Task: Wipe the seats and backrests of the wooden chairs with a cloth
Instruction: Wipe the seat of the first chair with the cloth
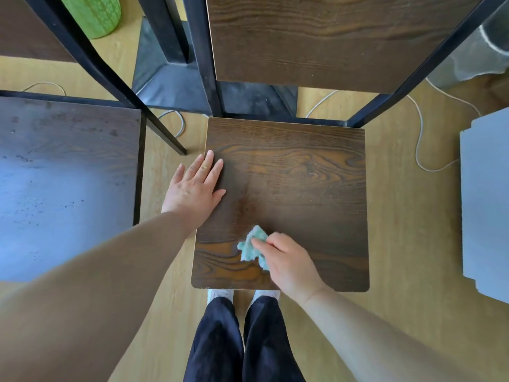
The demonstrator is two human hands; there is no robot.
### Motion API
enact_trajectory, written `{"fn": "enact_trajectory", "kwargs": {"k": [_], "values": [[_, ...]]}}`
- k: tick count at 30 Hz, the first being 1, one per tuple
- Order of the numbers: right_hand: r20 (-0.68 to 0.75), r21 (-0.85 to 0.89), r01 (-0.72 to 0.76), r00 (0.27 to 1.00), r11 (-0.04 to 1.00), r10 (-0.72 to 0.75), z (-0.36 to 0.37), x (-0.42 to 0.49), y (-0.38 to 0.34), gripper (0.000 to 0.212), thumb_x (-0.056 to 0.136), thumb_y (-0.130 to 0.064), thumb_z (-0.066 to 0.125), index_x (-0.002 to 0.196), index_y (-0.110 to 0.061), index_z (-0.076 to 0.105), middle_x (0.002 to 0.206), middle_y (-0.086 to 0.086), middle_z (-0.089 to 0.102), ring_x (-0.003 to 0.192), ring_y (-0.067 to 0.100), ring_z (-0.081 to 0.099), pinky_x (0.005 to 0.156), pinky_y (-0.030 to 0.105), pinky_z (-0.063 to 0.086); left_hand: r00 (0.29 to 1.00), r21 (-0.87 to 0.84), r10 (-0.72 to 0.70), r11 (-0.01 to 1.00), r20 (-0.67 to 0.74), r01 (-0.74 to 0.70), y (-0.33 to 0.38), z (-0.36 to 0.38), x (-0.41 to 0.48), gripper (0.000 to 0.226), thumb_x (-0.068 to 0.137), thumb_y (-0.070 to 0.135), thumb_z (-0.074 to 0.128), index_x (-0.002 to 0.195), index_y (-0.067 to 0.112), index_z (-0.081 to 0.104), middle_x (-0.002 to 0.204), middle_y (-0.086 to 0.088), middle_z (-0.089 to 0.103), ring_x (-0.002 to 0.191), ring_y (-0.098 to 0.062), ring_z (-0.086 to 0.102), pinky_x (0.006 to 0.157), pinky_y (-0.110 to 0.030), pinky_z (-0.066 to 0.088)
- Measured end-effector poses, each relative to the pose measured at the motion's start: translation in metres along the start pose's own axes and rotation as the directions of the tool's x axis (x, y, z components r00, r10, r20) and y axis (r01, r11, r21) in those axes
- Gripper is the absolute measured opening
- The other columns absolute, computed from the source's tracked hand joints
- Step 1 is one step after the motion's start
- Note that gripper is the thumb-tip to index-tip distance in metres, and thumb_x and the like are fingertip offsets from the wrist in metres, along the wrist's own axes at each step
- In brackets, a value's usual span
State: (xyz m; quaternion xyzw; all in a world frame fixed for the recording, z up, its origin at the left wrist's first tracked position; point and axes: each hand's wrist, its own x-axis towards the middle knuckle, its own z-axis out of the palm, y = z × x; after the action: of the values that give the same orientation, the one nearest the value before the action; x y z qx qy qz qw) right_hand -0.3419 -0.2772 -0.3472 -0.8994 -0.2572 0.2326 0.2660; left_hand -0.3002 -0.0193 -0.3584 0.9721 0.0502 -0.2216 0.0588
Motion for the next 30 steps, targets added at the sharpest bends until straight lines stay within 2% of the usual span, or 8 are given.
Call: {"fn": "enact_trajectory", "kwargs": {"k": [1,3,5,9,13,17,24,30], "values": [[-0.074,-0.091,0.054,0.995,0.994,-0.061,-0.018,0.016,0.007,0.028,0.094,-0.043,0.044,0.094,-0.029,0.068,0.08,-0.009,0.058,0.071,0.006,0.052,0.064,0.026,0.045,1.0,0.001,0.0,1.0,0.0,0.0,0.001,0.0,0.002,0.065,0.104,0.053,0.023,0.159,0.027,0.001,0.167,0.002,-0.008,0.153,-0.017,-0.008,0.125,-0.046,0.005],[-0.22,-0.118,0.08,0.97,0.99,-0.104,-0.052,0.047,0.03,0.038,0.089,-0.025,0.041,0.113,-0.018,0.07,0.088,0.002,0.058,0.077,0.019,0.054,0.066,0.029,0.047,1.0,0.005,-0.001,1.0,0.001,0.001,0.002,-0.001,0.006,0.066,0.103,0.054,0.022,0.159,0.027,0.0,0.167,0.002,-0.009,0.153,-0.017,-0.009,0.125,-0.046,0.004],[-0.32,-0.134,0.004,0.946,0.991,-0.047,-0.087,0.085,0.057,0.039,0.09,-0.018,0.042,0.12,-0.013,0.067,0.093,0.006,0.055,0.08,0.021,0.052,0.069,0.03,0.047,1.0,0.006,-0.006,1.0,-0.002,0.006,0.003,-0.003,0.011,0.065,0.103,0.053,0.021,0.159,0.027,0.0,0.167,0.002,-0.009,0.153,-0.017,-0.009,0.125,-0.045,0.004],[-0.398,-0.191,-0.164,0.914,0.968,0.076,-0.143,0.152,0.097,0.034,0.097,-0.01,0.05,0.129,-0.012,0.062,0.105,0.007,0.056,0.09,0.022,0.055,0.074,0.025,0.041,1.0,-0.003,-0.021,1.0,-0.014,0.021,0.002,-0.007,0.02,0.066,0.103,0.053,0.023,0.159,0.027,0.0,0.166,0.002,-0.009,0.153,-0.017,-0.009,0.125,-0.045,0.004],[-0.328,-0.203,-0.242,0.93,0.949,0.167,-0.158,0.185,0.113,0.035,0.101,-0.013,0.046,0.134,-0.014,0.059,0.121,0.004,0.056,0.106,0.025,0.056,0.088,0.032,0.052,1.0,0.008,-0.022,1.0,-0.012,0.022,0.0,-0.009,0.029,0.066,0.103,0.054,0.022,0.159,0.027,0.001,0.167,0.002,-0.009,0.153,-0.016,-0.01,0.125,-0.044,0.003],[-0.252,-0.181,-0.28,0.94,0.943,0.231,-0.143,0.184,0.114,0.038,0.103,-0.012,0.042,0.138,-0.018,0.055,0.136,0.003,0.051,0.117,0.024,0.052,0.096,0.032,0.048,1.0,0.017,-0.017,1.0,-0.019,0.017,-0.002,-0.008,0.033,0.068,0.102,0.058,0.019,0.159,0.027,0.001,0.167,0.002,-0.008,0.153,-0.016,-0.009,0.125,-0.044,0.002],[-0.249,-0.105,-0.314,0.927,0.944,0.281,-0.133,0.176,0.112,0.039,0.103,-0.014,0.045,0.142,-0.02,0.051,0.133,0.001,0.051,0.121,0.02,0.051,0.099,0.028,0.046,0.999,0.009,-0.017,1.0,-0.027,0.017,-0.003,-0.004,0.033,0.069,0.101,0.059,0.017,0.159,0.027,0.001,0.166,0.002,-0.008,0.153,-0.016,-0.01,0.125,-0.045,0.003],[-0.194,-0.09,-0.301,0.94,0.949,0.28,-0.109,0.146,0.095,0.045,0.102,-0.018,0.049,0.146,-0.022,0.044,0.14,0.001,0.047,0.127,0.019,0.048,0.106,0.031,0.043,1.0,-0.001,0.002,1.0,-0.031,-0.002,0.004,-0.007,0.027,0.069,0.101,0.059,0.018,0.159,0.026,0.003,0.166,0.001,-0.006,0.153,-0.017,-0.008,0.125,-0.045,0.004]]}}
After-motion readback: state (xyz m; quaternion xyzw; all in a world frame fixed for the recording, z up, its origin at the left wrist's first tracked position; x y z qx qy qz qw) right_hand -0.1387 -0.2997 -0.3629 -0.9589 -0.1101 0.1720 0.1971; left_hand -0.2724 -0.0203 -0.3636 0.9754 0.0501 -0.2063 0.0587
